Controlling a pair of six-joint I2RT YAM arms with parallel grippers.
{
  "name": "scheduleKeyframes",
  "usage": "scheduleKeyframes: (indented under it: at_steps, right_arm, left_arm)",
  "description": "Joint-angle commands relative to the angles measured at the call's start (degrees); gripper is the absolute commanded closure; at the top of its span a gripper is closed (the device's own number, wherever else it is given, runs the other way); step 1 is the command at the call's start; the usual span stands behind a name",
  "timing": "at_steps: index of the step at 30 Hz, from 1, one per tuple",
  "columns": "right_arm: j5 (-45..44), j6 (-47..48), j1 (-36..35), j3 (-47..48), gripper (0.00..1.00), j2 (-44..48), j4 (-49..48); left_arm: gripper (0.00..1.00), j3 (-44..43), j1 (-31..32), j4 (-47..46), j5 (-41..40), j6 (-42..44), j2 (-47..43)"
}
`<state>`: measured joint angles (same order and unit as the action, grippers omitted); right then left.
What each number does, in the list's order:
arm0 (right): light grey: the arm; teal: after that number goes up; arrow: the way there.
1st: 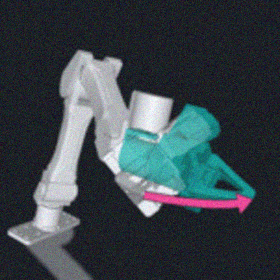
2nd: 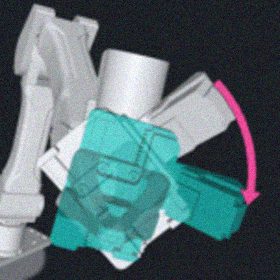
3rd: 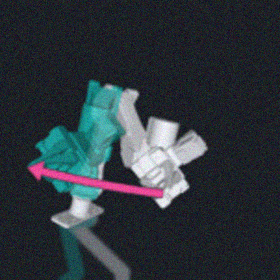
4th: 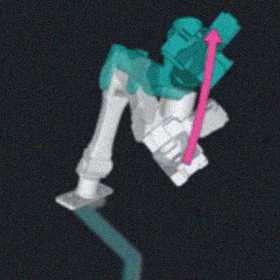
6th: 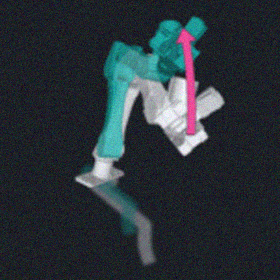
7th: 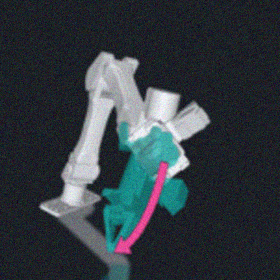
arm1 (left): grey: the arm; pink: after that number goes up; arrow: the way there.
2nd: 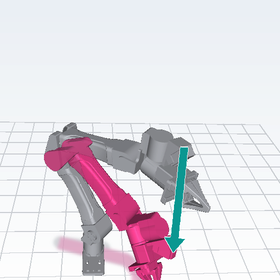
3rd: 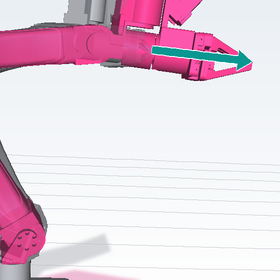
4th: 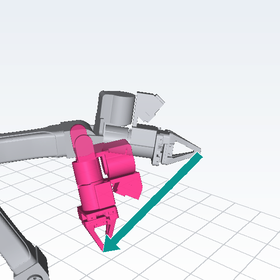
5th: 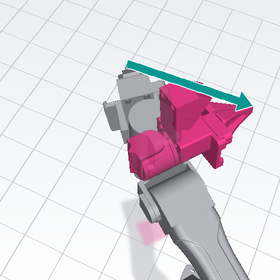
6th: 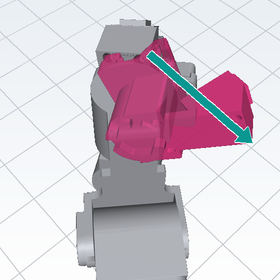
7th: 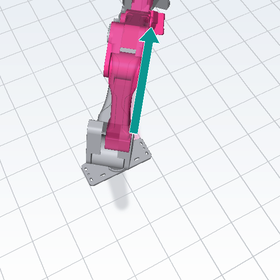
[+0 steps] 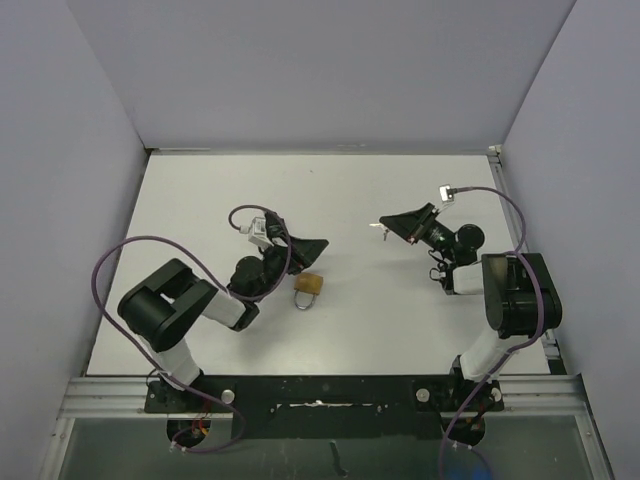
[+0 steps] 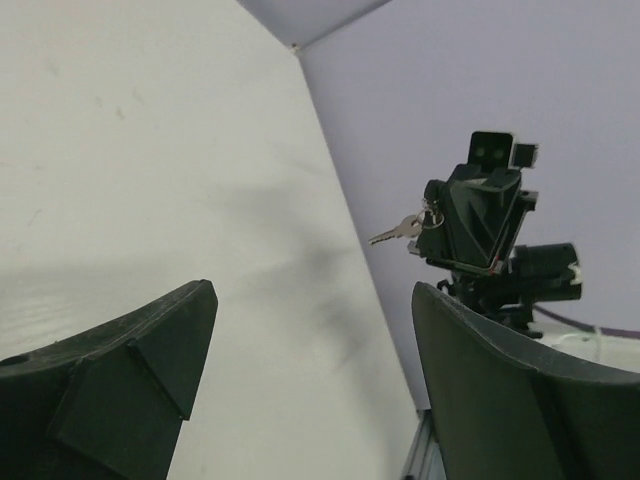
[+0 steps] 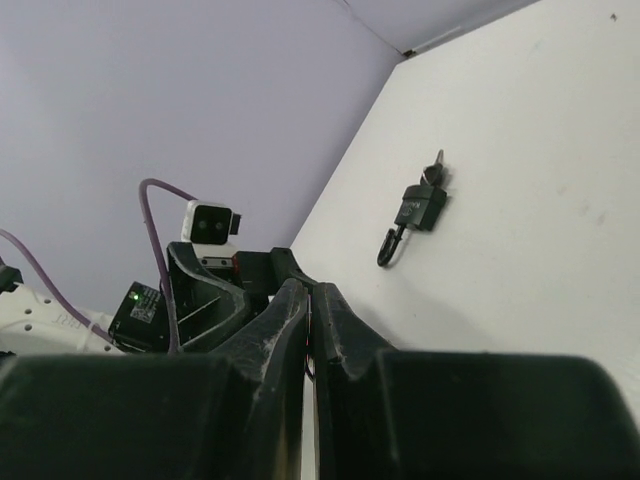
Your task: Unlock with the key
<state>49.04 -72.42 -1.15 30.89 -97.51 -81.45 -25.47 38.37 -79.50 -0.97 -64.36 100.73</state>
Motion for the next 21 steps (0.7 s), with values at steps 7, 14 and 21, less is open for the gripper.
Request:
scheduleKeyframes:
  at_steps: [7,14,21]
  right_arm:
    - [-1.44,24.04,-3.87,1.37,1.00,10.30,32.49]
    - [-11.12,39.19,-9.56,6.07,1.00,18.99,57.48]
    - [-10.79,39.62,-10.23,6.82,1.00,19.28,58.90]
  left_arm:
    - [0.20,-6.00,0.86,41.13,2.91,19.27,-16.00]
    - [0.14,-15.80,4.71,71.74,-7.77,30.74,-20.26]
    - [0.02,-23.29,10.00,88.20,-17.98,33.00,-15.67]
